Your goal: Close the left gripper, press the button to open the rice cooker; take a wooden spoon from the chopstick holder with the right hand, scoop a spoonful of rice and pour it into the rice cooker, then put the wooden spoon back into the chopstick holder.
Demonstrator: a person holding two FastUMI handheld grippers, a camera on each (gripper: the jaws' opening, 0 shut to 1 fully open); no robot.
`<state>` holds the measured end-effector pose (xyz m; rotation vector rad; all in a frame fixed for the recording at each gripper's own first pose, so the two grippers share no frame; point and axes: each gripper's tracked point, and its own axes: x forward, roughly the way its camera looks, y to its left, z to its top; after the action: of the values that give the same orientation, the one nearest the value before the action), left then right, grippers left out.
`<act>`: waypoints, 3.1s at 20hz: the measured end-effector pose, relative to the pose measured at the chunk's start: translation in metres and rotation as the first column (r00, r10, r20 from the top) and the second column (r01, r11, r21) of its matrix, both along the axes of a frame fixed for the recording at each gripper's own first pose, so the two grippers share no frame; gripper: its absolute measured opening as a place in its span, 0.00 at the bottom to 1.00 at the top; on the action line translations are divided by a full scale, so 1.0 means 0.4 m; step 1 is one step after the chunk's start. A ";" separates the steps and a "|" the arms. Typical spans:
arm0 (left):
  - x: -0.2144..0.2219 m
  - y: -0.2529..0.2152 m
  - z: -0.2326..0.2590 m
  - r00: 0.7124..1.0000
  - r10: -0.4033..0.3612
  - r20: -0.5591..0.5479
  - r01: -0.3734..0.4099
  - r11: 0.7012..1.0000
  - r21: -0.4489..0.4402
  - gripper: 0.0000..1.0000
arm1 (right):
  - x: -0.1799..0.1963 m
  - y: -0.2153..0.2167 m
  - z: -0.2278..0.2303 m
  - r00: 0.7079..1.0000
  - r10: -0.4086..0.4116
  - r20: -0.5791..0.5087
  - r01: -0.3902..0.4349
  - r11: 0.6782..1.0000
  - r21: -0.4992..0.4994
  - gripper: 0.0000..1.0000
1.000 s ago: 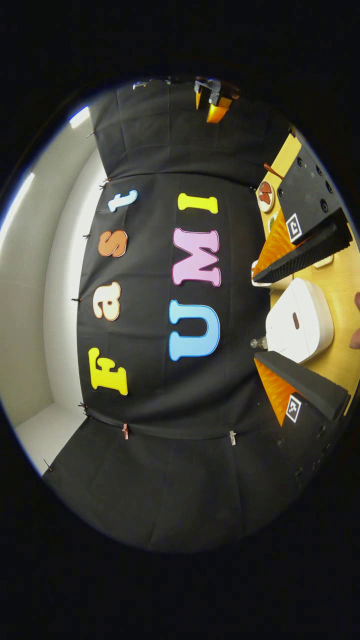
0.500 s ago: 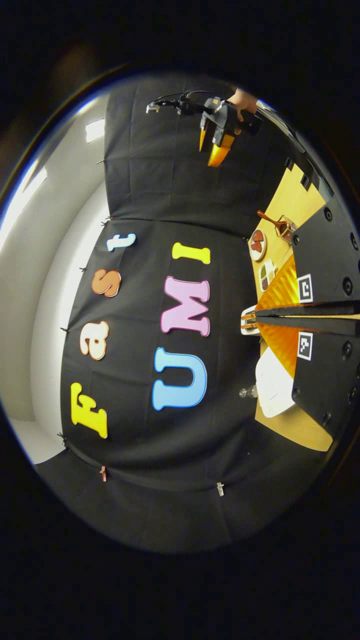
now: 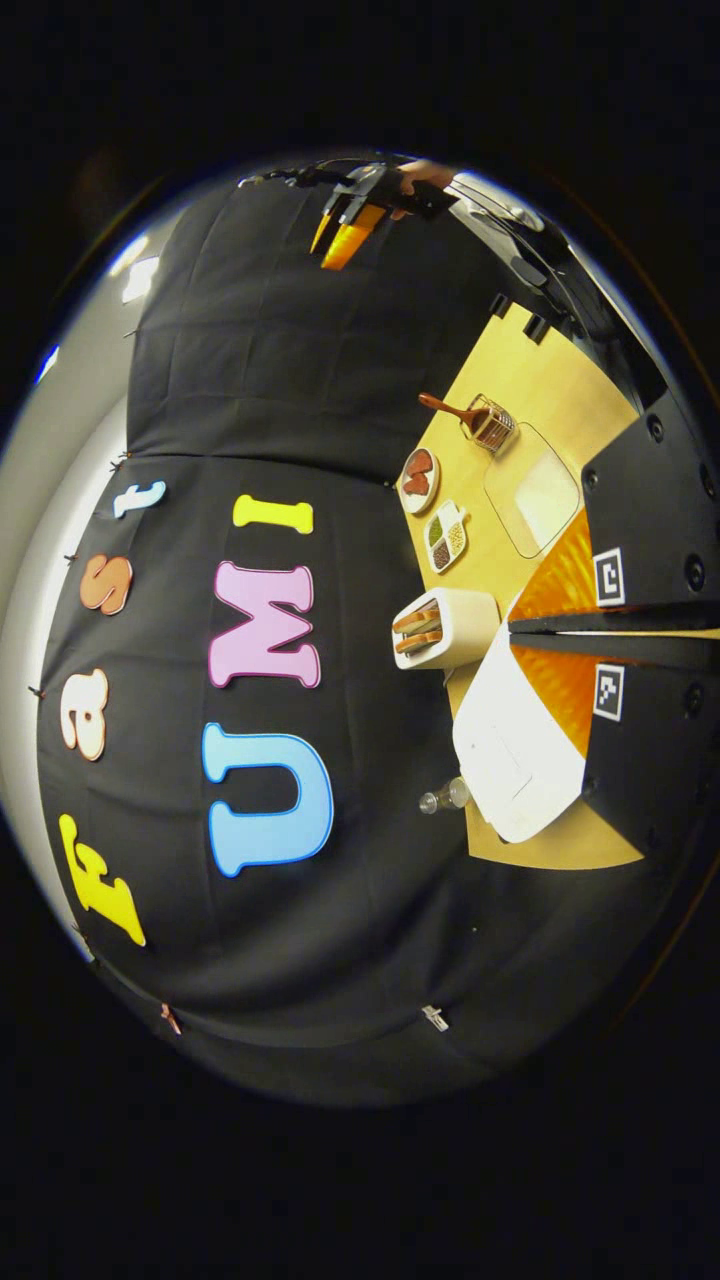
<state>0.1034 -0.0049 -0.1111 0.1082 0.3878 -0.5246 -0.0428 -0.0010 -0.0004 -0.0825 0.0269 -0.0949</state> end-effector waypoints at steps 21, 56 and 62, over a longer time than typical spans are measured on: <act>0.255 0.035 -0.426 0.899 -0.194 -0.392 0.314 0.910 0.270 0.08 | 0.021 0.019 -0.041 0.997 -0.075 -0.023 0.074 0.995 -0.061 0.97; -0.245 0.155 0.259 0.761 0.457 0.462 -0.377 0.889 -0.259 0.97 | -0.072 0.099 -0.110 0.988 0.150 -0.033 -0.148 0.987 0.057 0.97; -0.334 0.167 0.202 0.719 0.557 0.415 -0.495 0.830 -0.257 0.97 | 0.010 0.023 -0.208 0.988 0.144 -0.063 -0.137 0.985 0.103 0.97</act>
<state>-0.0303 0.0621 -0.0304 -0.0048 -0.1123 0.0628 -0.0388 0.0080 -0.0837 0.0110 0.0957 0.0505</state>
